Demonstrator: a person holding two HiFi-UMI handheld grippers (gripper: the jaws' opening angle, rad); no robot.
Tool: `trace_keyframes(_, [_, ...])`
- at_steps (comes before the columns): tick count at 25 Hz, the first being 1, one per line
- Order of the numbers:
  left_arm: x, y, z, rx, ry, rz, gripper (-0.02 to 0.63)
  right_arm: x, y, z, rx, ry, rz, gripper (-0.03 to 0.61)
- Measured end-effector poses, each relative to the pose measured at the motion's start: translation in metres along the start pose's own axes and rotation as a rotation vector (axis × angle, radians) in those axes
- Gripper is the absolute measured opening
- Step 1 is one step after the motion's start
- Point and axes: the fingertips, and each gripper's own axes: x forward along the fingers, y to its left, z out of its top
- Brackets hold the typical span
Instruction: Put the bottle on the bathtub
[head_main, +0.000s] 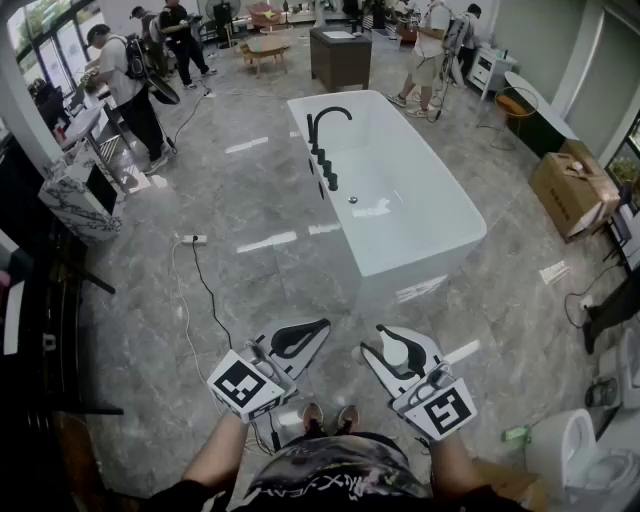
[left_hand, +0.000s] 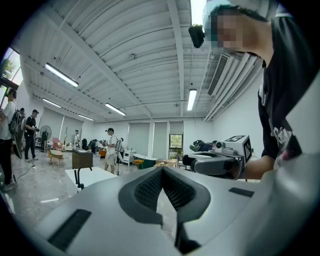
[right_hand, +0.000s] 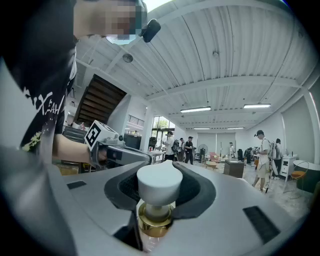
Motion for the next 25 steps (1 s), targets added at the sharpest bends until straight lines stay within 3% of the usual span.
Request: trace_keyframes(25, [0.009, 0.014, 0.0, 0.002, -0.001, -0.005, 0.013, 0.014, -0.007, -0.002, -0.006, 0.001, 0.006, 0.137])
